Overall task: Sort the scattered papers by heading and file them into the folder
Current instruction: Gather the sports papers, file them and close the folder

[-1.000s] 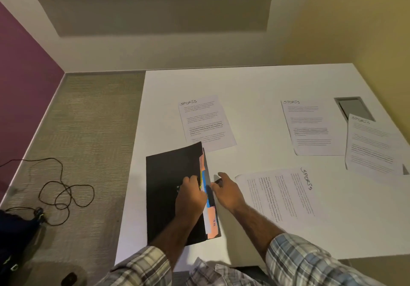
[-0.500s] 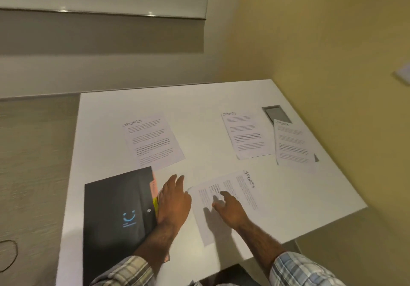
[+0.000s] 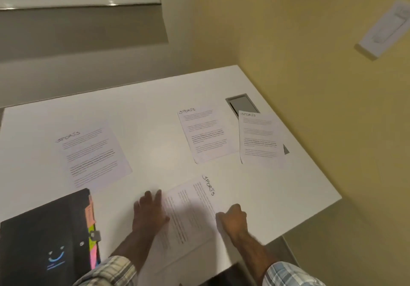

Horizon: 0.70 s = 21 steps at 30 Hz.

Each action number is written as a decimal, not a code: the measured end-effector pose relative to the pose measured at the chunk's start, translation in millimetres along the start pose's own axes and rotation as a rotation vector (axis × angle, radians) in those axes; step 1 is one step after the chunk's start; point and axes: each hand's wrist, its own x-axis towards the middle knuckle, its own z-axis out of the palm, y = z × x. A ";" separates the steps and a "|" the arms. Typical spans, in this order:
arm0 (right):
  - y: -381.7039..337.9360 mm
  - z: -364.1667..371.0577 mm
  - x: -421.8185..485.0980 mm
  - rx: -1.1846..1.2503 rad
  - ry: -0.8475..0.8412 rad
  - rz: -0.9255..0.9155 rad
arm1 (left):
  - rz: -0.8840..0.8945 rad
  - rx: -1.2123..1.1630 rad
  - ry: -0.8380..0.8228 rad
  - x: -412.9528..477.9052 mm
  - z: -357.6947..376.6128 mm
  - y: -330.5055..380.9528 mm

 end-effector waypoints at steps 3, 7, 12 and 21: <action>-9.1 -8.6 10.4 0.053 -0.042 -0.032 | 0.000 -0.003 0.047 12.9 -13.5 20.2; -27.9 -27.4 25.4 0.075 -0.126 -0.101 | -0.117 -0.119 -0.023 20.5 -30.9 42.7; -40.7 -56.9 38.8 0.199 -0.219 -0.144 | -0.151 -0.472 -0.050 23.0 -36.1 57.0; -45.4 -108.8 75.1 0.684 -0.436 -0.082 | -0.261 -1.355 0.121 42.8 -81.8 81.5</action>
